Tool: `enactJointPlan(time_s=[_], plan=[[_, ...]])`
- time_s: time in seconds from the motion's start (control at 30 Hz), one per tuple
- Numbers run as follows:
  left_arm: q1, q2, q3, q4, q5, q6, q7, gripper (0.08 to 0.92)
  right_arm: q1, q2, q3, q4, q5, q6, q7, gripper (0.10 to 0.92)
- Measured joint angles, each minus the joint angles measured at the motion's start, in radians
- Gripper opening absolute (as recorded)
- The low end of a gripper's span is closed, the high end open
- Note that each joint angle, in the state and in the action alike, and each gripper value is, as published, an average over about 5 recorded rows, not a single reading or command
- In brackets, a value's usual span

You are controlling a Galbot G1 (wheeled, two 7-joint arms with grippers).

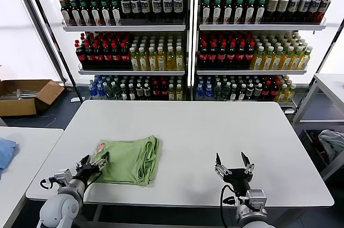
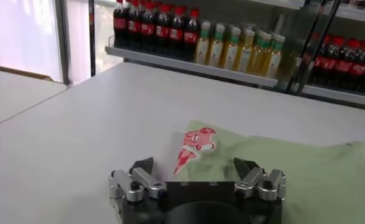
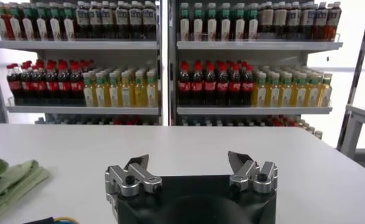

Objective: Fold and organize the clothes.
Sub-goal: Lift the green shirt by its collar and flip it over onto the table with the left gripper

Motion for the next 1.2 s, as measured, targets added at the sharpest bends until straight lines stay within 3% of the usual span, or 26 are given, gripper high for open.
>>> enactJointPlan(time_s=[0.7, 0.97, 1.2], plan=[[0.018, -0.002, 0.004, -0.053, 0.055, 0.017, 0.005, 0.153, 0.009, -0.006, -0.002, 0.001, 0.002, 0.000, -0.002, 0.823], [0.006, 0.045, -0.061, -0.062, 0.063, 0.006, -0.019, 0.127, 0.022, -0.015, 0.000, 0.004, 0.009, -0.006, -0.001, 0.823], [-0.012, 0.155, -0.168, -0.040, 0.046, 0.007, -0.032, 0.127, 0.030, -0.014, -0.007, -0.003, 0.011, -0.006, 0.000, 0.823]])
